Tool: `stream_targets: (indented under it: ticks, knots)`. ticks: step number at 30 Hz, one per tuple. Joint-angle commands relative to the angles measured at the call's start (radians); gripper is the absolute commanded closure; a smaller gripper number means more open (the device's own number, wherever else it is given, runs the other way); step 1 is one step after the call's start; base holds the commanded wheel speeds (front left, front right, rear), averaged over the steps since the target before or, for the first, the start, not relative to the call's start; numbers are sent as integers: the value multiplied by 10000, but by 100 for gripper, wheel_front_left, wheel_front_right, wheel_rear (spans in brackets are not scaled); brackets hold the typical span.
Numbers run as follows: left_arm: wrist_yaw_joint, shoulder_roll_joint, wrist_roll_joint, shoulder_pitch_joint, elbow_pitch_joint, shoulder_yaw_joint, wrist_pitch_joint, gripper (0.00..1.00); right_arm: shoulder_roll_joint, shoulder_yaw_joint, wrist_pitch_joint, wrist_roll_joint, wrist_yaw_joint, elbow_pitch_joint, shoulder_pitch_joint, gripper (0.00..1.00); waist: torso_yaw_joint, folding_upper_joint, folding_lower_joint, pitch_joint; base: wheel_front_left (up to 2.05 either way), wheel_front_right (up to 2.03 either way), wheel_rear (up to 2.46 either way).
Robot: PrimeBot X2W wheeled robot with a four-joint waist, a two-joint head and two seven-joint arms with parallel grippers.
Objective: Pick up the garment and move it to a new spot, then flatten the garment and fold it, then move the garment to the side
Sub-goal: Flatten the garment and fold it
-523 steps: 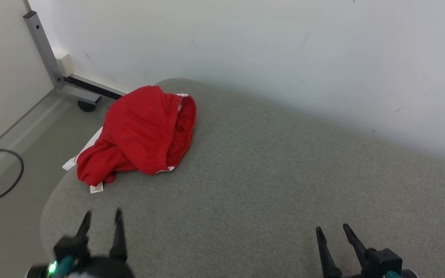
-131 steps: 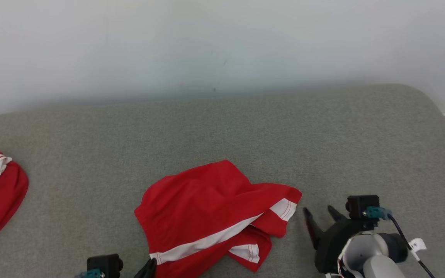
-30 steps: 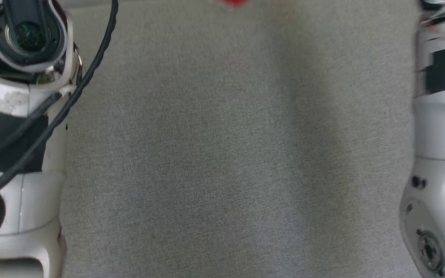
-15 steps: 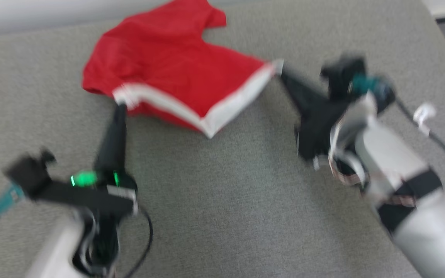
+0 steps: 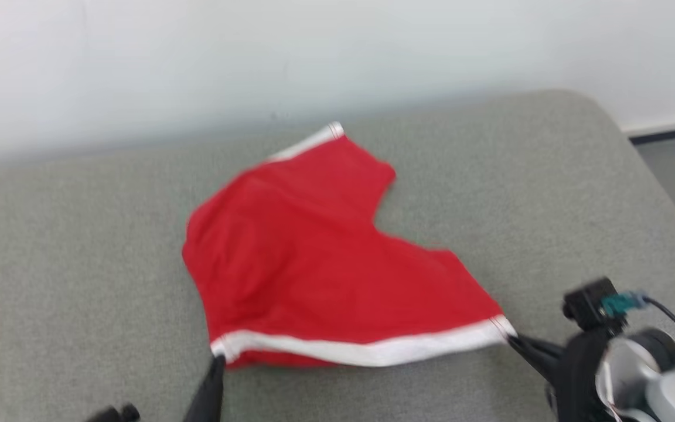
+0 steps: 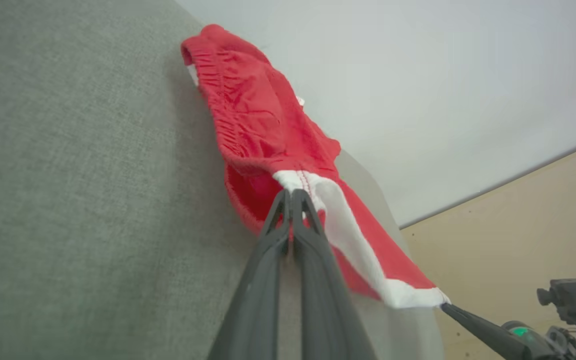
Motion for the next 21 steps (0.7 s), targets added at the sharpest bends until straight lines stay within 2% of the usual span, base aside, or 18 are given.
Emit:
stream_targets:
  ticks: [1, 6, 15, 17, 21]
  knots:
    - [-13, 20, 165, 253, 185, -82, -37, 100, -65, -178, 187, -167, -22, -73, 348, 100, -39, 2, 5, -717, 0, 0, 0]
    - [-12, 358, 142, 793, 1156, -648, -11, 100, 119, -1361, 1061, -794, -22, -446, 1758, 100, -72, 2, 5, -1009, 0, 0, 0]
    - [-12, 1187, 373, 1355, 1538, -2086, 1358, 100, 668, -2491, 2814, -1146, -22, -1594, 3851, 100, 106, 2, 5, -1211, 0, 0, 0]
    - [-12, 1256, 390, 1356, 1411, -2136, 1249, 100, 809, -2791, 2875, -1200, -22, -2065, 4052, 100, 163, 2, 5, -1215, 0, 0, 0]
    - [-11, 1204, 83, 1133, 922, -1940, 716, 100, 1230, -3119, 2295, -1134, -22, -2886, 3708, 100, 241, 2, 5, -1179, 0, 0, 0]
